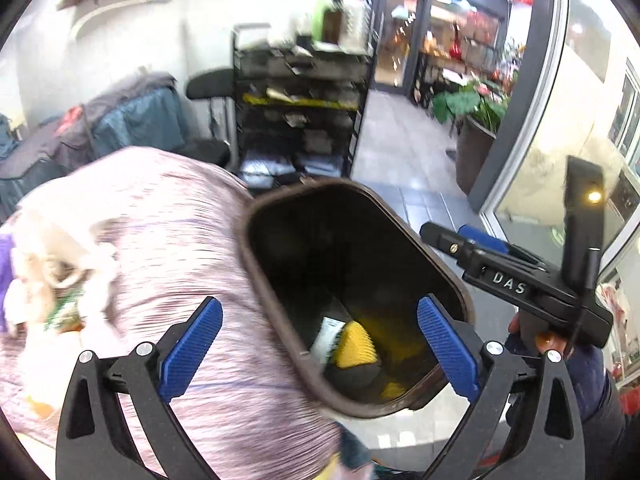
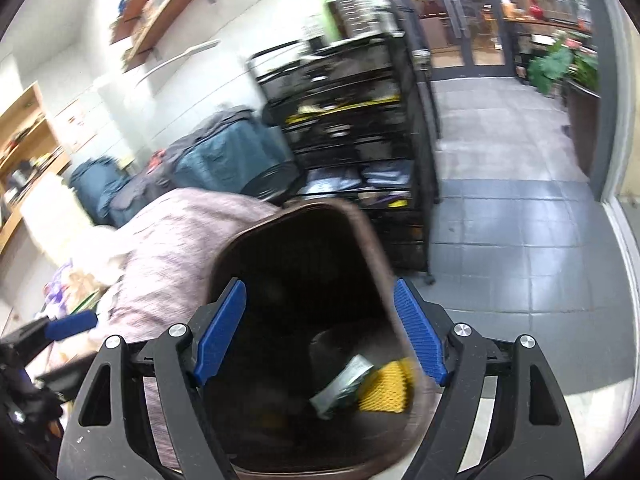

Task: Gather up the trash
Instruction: 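Release the milk carton into the bin with the left tool while the right tool releases the net, then grasp the white-and-orange bottle with the left tool while the right tool grasps the white mask, then carry the white mask with the right tool and drop it into the bin, then lower the bottle into the bin and open the left tool, then grasp the purple plastic bag with the left tool while the right tool grasps the white printed bag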

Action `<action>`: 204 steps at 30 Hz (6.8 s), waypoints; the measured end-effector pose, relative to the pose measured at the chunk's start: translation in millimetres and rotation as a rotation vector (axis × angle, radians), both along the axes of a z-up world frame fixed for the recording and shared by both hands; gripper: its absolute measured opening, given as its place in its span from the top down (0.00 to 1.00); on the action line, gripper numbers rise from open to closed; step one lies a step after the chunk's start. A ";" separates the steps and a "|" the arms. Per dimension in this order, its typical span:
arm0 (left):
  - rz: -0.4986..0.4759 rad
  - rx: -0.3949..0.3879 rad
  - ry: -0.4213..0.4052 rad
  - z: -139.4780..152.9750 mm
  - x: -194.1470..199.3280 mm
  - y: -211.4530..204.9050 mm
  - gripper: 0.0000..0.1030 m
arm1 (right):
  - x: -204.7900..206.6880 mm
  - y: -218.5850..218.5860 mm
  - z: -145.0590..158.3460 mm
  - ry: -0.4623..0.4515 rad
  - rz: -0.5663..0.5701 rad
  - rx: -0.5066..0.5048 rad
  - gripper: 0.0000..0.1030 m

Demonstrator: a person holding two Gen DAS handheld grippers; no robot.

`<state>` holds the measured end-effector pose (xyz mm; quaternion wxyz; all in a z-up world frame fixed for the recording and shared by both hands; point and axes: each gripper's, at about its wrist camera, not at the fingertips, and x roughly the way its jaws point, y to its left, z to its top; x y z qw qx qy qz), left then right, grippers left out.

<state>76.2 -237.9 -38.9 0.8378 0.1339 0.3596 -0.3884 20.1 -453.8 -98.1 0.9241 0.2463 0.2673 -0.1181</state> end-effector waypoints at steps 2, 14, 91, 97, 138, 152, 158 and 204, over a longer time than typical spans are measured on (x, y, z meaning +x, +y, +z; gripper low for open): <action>0.013 -0.001 -0.027 4.6 2.0 15.0 0.06 | 8.9 15.8 3.9 -0.010 0.058 -0.004 0.26; 0.160 0.103 -0.054 0.1 41.5 141.8 0.06 | 59.4 107.6 25.0 -0.029 0.359 -0.028 0.26; 0.315 -0.274 -0.066 27.7 18.8 181.8 0.41 | 99.0 162.7 96.5 -0.144 0.455 -0.254 0.98; 0.266 -0.278 -0.070 31.9 6.7 153.2 0.41 | 63.1 126.1 86.4 -0.122 0.385 -0.235 0.98; -0.050 -0.149 0.164 -14.0 0.8 -26.3 0.41 | -11.7 -12.5 -2.6 0.100 -0.092 -0.050 0.31; -0.073 0.020 0.300 -56.2 31.0 -90.6 0.41 | -40.7 -56.7 -0.9 0.087 -0.216 -0.026 0.30; -0.081 0.102 0.296 -69.7 33.3 -106.2 0.41 | -40.7 -58.3 -3.6 0.091 -0.213 -0.018 0.30; 0.566 -0.132 -0.009 2.4 71.3 217.6 0.06 | 103.2 163.3 47.2 -0.022 0.514 -0.038 0.24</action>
